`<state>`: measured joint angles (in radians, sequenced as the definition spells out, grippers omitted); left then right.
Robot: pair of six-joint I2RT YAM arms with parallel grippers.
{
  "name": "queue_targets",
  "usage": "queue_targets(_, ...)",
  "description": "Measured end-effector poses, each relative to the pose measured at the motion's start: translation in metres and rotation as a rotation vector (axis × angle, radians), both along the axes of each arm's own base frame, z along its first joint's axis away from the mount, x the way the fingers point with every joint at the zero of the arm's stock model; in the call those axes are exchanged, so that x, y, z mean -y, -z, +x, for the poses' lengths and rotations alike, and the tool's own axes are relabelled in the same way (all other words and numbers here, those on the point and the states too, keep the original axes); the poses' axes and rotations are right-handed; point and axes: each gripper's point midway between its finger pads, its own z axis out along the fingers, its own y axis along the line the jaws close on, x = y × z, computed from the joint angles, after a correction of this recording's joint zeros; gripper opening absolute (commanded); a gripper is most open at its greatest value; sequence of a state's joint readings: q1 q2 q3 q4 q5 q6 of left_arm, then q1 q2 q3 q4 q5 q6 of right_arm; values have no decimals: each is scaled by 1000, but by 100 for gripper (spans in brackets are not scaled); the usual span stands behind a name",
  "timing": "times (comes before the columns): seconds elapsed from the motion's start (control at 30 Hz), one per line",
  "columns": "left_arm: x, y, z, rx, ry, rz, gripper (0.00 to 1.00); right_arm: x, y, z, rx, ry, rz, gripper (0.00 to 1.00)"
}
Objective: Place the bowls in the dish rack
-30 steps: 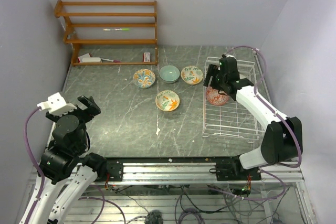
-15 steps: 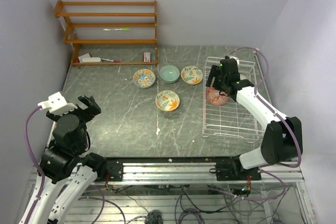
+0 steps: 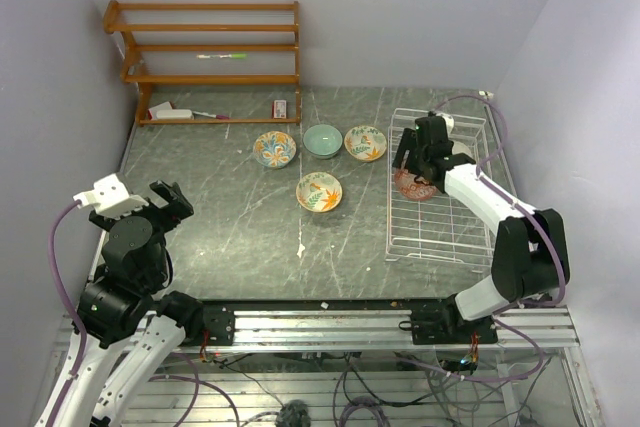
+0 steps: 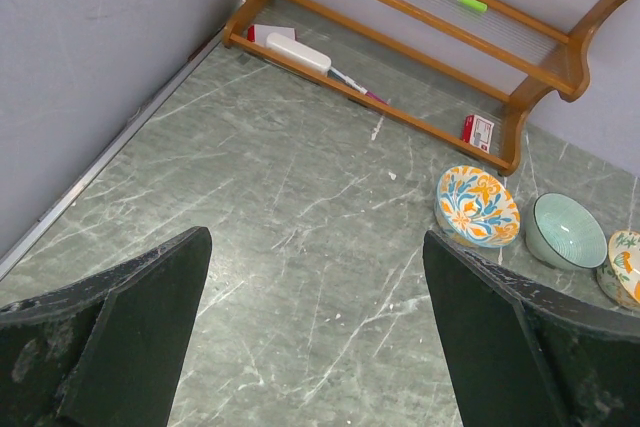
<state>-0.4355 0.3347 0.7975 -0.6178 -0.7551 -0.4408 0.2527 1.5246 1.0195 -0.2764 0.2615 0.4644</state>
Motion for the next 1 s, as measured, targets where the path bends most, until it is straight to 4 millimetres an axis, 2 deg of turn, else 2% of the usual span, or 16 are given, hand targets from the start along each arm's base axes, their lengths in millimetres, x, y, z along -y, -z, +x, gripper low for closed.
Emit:
queue_targets(0.23, 0, 0, 0, -2, 0, 1, 98, 18, -13, 6, 57, 68, -74, 72)
queue_targets(0.4, 0, 1, 0, -3, 0, 2, 98, 24, -11, 3, 39, 68, -100, 69)
queue_targets(1.0, 0, 1, 0, -3, 0, 2, 98, 5, 6, 3, -11, -15, -43, 45)
